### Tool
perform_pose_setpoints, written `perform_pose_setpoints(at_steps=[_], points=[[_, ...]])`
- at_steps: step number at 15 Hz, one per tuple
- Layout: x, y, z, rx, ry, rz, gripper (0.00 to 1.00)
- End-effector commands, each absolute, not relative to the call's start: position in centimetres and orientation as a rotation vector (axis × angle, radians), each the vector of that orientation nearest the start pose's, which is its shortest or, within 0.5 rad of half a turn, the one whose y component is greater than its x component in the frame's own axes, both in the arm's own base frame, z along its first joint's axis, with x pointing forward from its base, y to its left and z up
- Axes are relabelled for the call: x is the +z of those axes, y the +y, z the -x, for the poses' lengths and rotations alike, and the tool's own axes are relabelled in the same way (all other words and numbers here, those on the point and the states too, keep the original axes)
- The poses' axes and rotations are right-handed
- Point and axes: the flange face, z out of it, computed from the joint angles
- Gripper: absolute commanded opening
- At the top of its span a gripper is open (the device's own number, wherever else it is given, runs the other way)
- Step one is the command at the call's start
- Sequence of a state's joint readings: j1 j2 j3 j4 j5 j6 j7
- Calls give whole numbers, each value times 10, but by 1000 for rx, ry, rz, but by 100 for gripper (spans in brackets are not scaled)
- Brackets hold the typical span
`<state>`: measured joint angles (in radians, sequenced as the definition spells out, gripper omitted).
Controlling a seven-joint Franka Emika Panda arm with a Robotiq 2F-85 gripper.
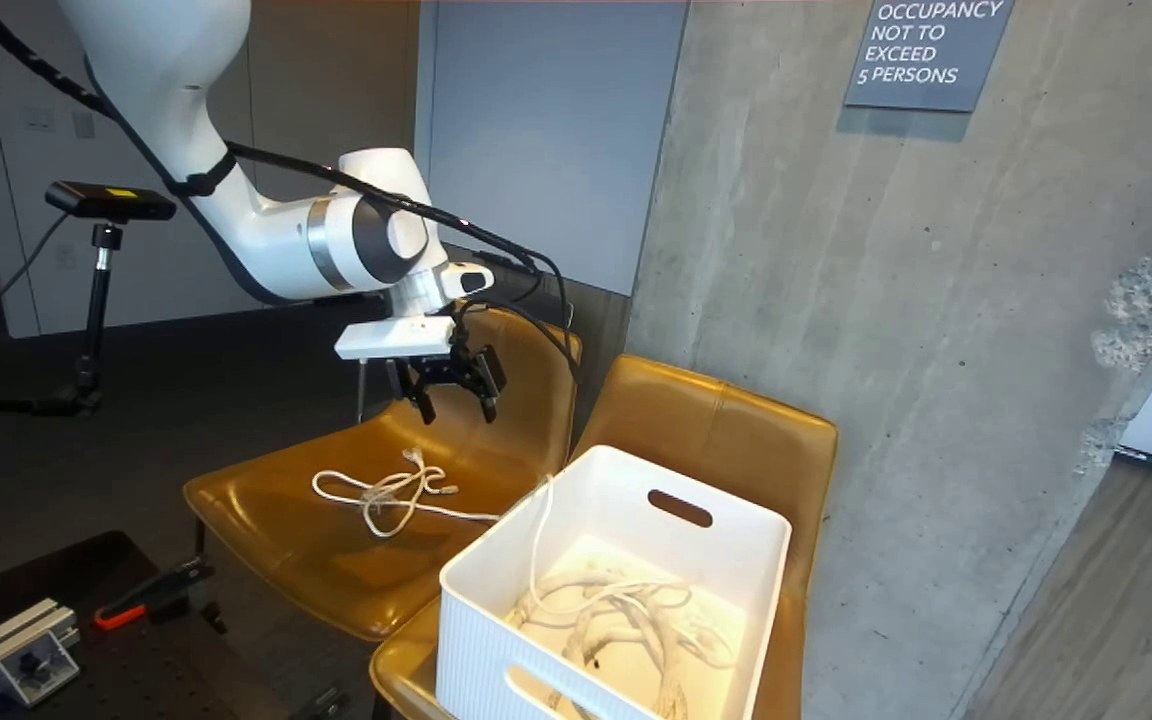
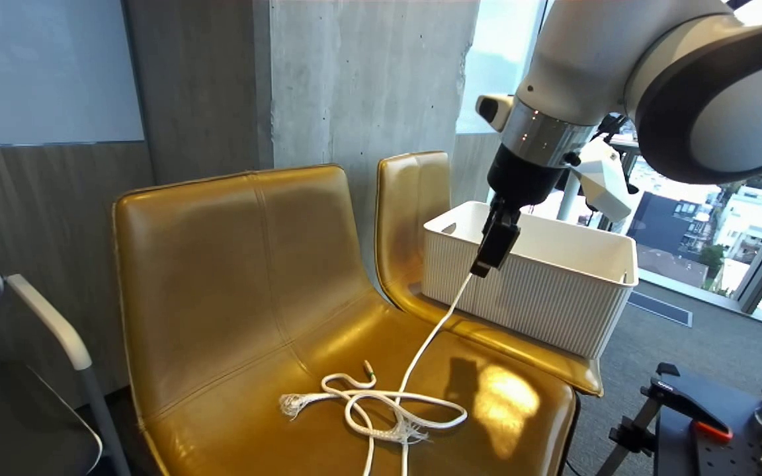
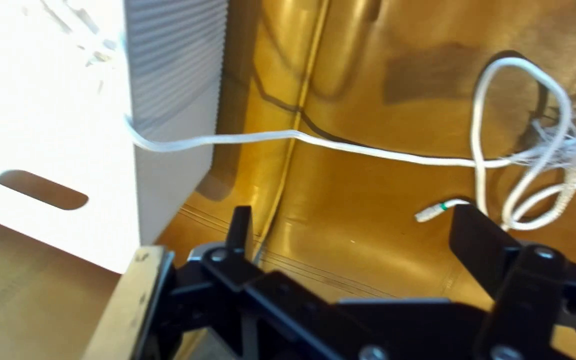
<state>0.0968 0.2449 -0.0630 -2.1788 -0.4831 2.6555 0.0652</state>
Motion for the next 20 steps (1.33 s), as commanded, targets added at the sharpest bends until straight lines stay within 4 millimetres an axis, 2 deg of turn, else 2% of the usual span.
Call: perform_pose_setpoints(at_steps=[1, 2, 7, 10, 14, 20], points=[[303, -36, -582, -391, -550, 3398, 100], [301, -59, -585, -376, -516, 3420, 100], [282, -150, -603, -320, -348, 3470, 100], [261, -187, -620, -297, -256, 3459, 100], [229, -215, -642, -280, -143, 3424, 100], [183, -234, -655, -246, -83, 3409, 100]])
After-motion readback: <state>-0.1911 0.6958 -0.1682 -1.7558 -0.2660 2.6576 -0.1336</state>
